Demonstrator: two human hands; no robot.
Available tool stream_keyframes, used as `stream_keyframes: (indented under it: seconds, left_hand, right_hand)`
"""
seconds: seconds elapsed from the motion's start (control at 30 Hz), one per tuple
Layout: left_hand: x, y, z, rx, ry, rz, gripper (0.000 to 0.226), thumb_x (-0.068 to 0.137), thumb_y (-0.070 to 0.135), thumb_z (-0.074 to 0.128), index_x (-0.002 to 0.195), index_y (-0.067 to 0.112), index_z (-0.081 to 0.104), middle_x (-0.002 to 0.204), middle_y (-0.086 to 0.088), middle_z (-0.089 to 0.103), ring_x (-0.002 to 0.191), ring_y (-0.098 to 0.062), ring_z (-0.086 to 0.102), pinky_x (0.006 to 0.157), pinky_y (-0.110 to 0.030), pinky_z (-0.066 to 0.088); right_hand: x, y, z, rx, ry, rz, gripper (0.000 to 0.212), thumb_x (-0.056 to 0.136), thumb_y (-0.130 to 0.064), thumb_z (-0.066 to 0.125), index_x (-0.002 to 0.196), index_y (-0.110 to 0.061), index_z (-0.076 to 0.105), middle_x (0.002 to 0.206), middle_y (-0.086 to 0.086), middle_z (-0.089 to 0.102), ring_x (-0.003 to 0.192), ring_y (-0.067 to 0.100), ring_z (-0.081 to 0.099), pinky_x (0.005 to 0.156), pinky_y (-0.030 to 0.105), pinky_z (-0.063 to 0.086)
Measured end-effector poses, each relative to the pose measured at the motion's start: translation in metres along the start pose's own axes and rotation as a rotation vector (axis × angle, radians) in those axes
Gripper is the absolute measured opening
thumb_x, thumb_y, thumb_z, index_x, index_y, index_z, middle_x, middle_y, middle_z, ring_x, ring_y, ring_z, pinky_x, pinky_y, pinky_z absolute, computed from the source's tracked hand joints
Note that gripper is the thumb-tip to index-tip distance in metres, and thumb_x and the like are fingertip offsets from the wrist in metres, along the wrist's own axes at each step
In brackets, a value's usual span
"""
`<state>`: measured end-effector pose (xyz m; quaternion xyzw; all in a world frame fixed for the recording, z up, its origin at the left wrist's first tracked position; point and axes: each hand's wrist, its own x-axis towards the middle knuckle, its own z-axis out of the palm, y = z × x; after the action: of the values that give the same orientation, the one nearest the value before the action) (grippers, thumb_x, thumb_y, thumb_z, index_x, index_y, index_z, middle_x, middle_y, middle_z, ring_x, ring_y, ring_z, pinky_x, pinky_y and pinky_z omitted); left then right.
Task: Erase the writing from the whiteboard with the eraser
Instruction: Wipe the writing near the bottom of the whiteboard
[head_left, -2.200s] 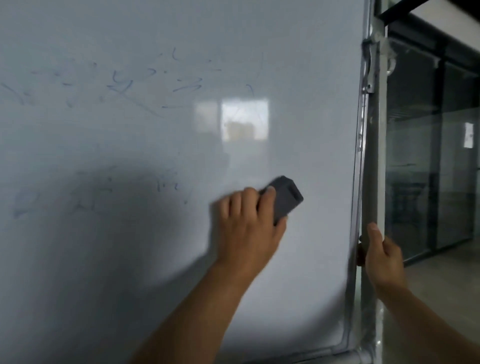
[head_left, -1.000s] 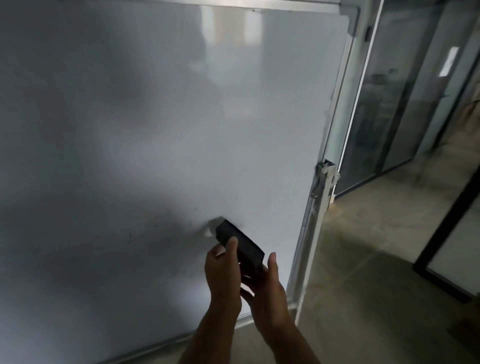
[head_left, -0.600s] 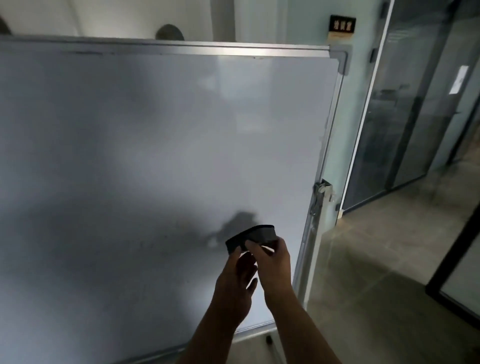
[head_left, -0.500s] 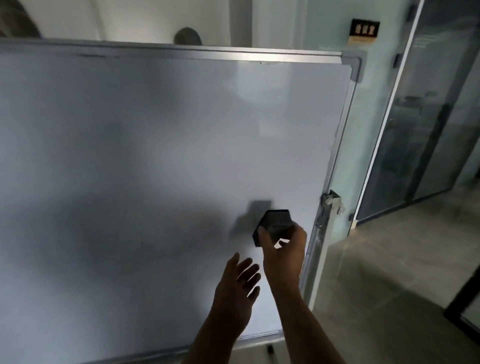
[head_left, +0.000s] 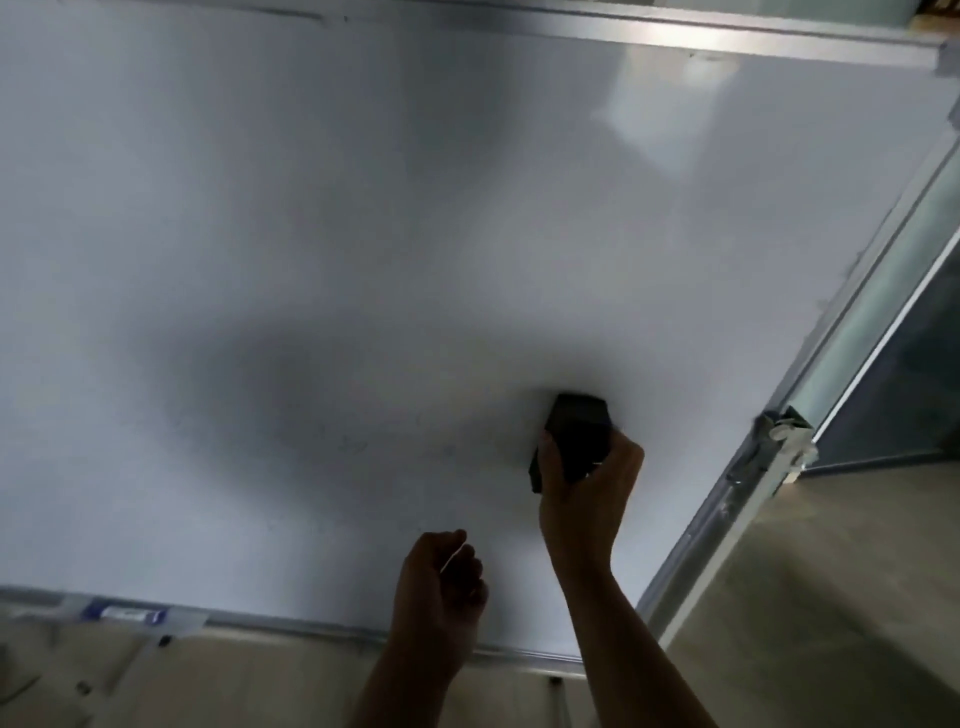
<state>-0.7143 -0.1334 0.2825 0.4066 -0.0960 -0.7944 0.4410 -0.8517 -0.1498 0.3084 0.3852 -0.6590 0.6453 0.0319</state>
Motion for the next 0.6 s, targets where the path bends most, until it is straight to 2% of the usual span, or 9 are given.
stream_keyframes:
  seconds: [0.13, 0.17, 0.3, 0.33, 0.4, 0.47, 0.5, 0.53, 0.6]
  left_hand:
    - [0.002, 0.023, -0.019, 0.009, -0.042, -0.027, 0.008, 0.072, 0.011, 0.06, 0.078, 0.006, 0.059, 0.063, -0.008, 0.05, 0.058, -0.021, 0.046, 0.058, -0.03, 0.034]
    - [0.002, 0.032, -0.025, 0.006, -0.044, -0.019, 0.009, 0.069, 0.011, 0.06, 0.077, 0.007, 0.059, 0.063, -0.008, 0.048, 0.057, -0.02, 0.044, 0.056, -0.03, 0.032]
    - [0.015, 0.069, -0.058, 0.003, -0.014, -0.037, 0.006, 0.074, 0.01, 0.054, 0.076, 0.007, 0.059, 0.062, -0.006, 0.046, 0.055, -0.019, 0.042, 0.055, -0.028, 0.027]
    - [0.017, 0.076, -0.061, 0.012, -0.013, -0.047, 0.006, 0.076, 0.01, 0.053, 0.075, 0.007, 0.058, 0.063, -0.006, 0.045, 0.056, -0.019, 0.042, 0.055, -0.028, 0.027]
    - [0.025, 0.09, -0.064, 0.049, -0.067, -0.094, 0.005, 0.077, 0.009, 0.055, 0.074, 0.008, 0.059, 0.063, -0.006, 0.046, 0.056, -0.019, 0.042, 0.055, -0.028, 0.029]
    - [0.026, 0.094, -0.061, 0.071, -0.095, -0.096, 0.008, 0.08, 0.009, 0.055, 0.074, 0.008, 0.06, 0.061, -0.006, 0.049, 0.054, -0.019, 0.044, 0.056, -0.028, 0.031]
    - [0.026, 0.098, -0.06, 0.08, -0.113, -0.107, 0.009, 0.081, 0.01, 0.054, 0.075, 0.008, 0.06, 0.059, -0.005, 0.05, 0.053, -0.018, 0.045, 0.055, -0.028, 0.031]
    - [0.028, 0.102, -0.06, 0.099, -0.131, -0.128, 0.01, 0.082, 0.01, 0.054, 0.075, 0.008, 0.06, 0.059, -0.004, 0.05, 0.053, -0.017, 0.045, 0.055, -0.028, 0.03]
    - [0.032, 0.103, -0.064, 0.118, -0.132, -0.154, 0.011, 0.083, 0.01, 0.052, 0.075, 0.008, 0.06, 0.058, -0.004, 0.051, 0.052, -0.017, 0.044, 0.054, -0.028, 0.028]
  right_hand:
    - [-0.042, 0.024, 0.014, -0.316, -0.194, -0.281, 0.06, 0.078, -0.042, 0.075, 0.118, -0.01, 0.043, 0.114, 0.015, 0.054, 0.102, 0.026, 0.051, 0.069, 0.034, 0.055]
    - [-0.039, 0.03, 0.014, -0.333, -0.187, -0.319, 0.059, 0.08, -0.044, 0.072, 0.118, -0.008, 0.045, 0.114, 0.015, 0.054, 0.102, 0.027, 0.051, 0.072, 0.034, 0.054]
    - [-0.011, 0.012, 0.018, -0.181, 0.141, 0.039, 0.047, 0.077, -0.035, 0.077, 0.106, -0.004, 0.057, 0.103, 0.013, 0.059, 0.097, 0.037, 0.053, 0.078, 0.042, 0.051]
    - [-0.016, 0.004, 0.024, -0.192, 0.161, 0.056, 0.046, 0.078, -0.032, 0.076, 0.109, -0.004, 0.056, 0.105, 0.013, 0.058, 0.099, 0.037, 0.052, 0.082, 0.043, 0.05]
    - [-0.044, -0.007, 0.049, -0.318, 0.051, -0.05, 0.053, 0.079, -0.023, 0.076, 0.121, 0.0, 0.052, 0.117, 0.019, 0.054, 0.108, 0.032, 0.046, 0.086, 0.039, 0.047]
    - [-0.066, 0.003, 0.057, -0.412, -0.133, -0.2, 0.056, 0.081, -0.024, 0.075, 0.124, 0.001, 0.051, 0.121, 0.017, 0.053, 0.11, 0.028, 0.046, 0.088, 0.035, 0.047]
    - [-0.065, 0.008, 0.054, -0.396, -0.129, -0.16, 0.054, 0.082, -0.025, 0.073, 0.124, 0.0, 0.051, 0.121, 0.016, 0.053, 0.111, 0.027, 0.046, 0.088, 0.034, 0.046]
    - [-0.061, 0.014, 0.048, -0.351, -0.038, 0.006, 0.051, 0.085, -0.025, 0.071, 0.124, 0.0, 0.05, 0.121, 0.016, 0.052, 0.113, 0.029, 0.046, 0.089, 0.033, 0.044]
    - [-0.049, 0.024, 0.038, -0.254, 0.238, 0.3, 0.051, 0.09, -0.03, 0.065, 0.124, 0.003, 0.048, 0.121, 0.02, 0.051, 0.116, 0.036, 0.046, 0.092, 0.034, 0.039]
